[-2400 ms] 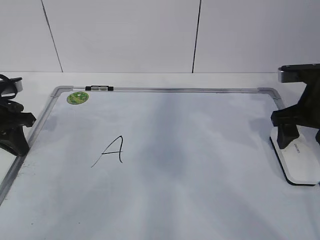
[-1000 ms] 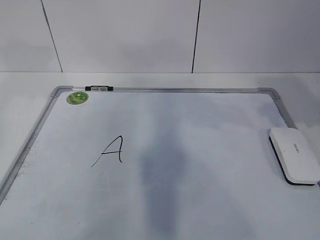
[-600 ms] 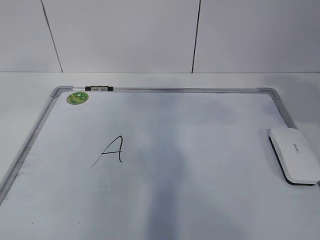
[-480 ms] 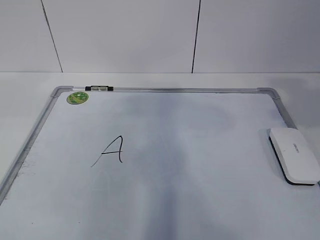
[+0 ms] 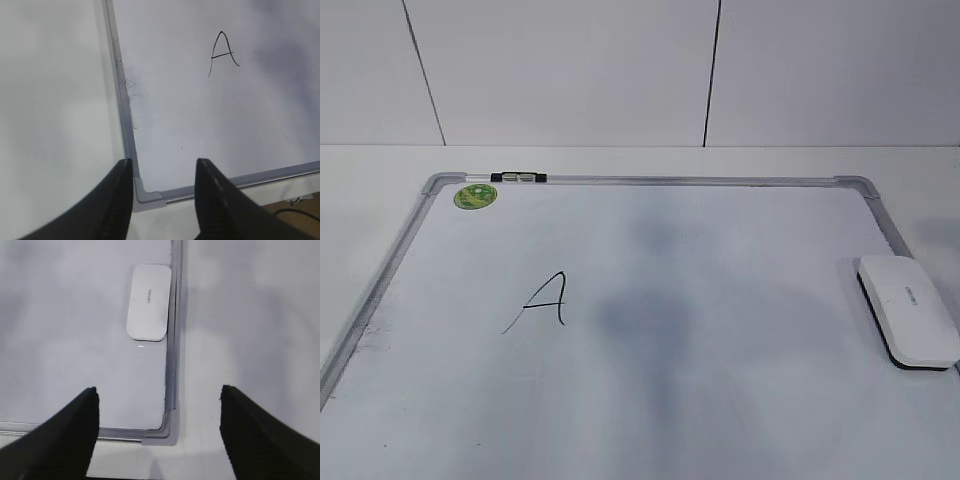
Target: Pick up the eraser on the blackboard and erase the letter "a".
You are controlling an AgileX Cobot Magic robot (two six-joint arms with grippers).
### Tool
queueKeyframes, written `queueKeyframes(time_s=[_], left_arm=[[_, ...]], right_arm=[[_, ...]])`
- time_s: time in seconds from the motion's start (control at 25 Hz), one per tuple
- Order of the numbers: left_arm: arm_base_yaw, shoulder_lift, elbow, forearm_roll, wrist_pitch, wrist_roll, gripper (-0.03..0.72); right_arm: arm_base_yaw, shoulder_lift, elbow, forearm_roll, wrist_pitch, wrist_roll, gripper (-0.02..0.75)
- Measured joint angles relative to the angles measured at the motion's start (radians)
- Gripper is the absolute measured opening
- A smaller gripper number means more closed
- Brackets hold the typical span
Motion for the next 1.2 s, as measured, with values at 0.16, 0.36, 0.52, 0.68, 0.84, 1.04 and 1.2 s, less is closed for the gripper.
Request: queueKeyframes(time_s=[0.16, 0.36, 0.52, 0.68, 0.84, 1.04, 1.2], left_arm=[[0.000, -0.115, 0.077, -0.009, -0.016, 0.000, 0.307], [-0.021, -0.212, 0.173, -0.007, -0.020, 0.000, 0.307], [-0.023, -0.268, 0.243, 0.008, -0.045, 0.000, 0.306], [-0.023, -0.280, 0.302, 0.018, -0.093, 0.000, 0.306], [-0.023, -0.280, 0.340, 0.022, -0.121, 0.000, 0.306], [-0.023, -0.280, 0.344, 0.065, -0.124, 0.000, 0.306], [-0.023, -0.282, 0.344, 0.101, -0.124, 0.000, 0.306]], right_arm=[[0.000, -0.119, 0.061, -0.007, 0.005, -0.002, 0.593], [0.000, -0.226, 0.141, -0.029, 0.003, -0.002, 0.593], [0.000, -0.281, 0.203, -0.041, -0.031, -0.004, 0.593], [0.000, -0.295, 0.268, -0.051, -0.045, -0.004, 0.593], [0.000, -0.295, 0.354, -0.051, -0.067, -0.005, 0.593], [0.000, -0.295, 0.386, -0.051, -0.106, -0.005, 0.593], [0.000, -0.295, 0.387, -0.051, -0.113, -0.005, 0.593]])
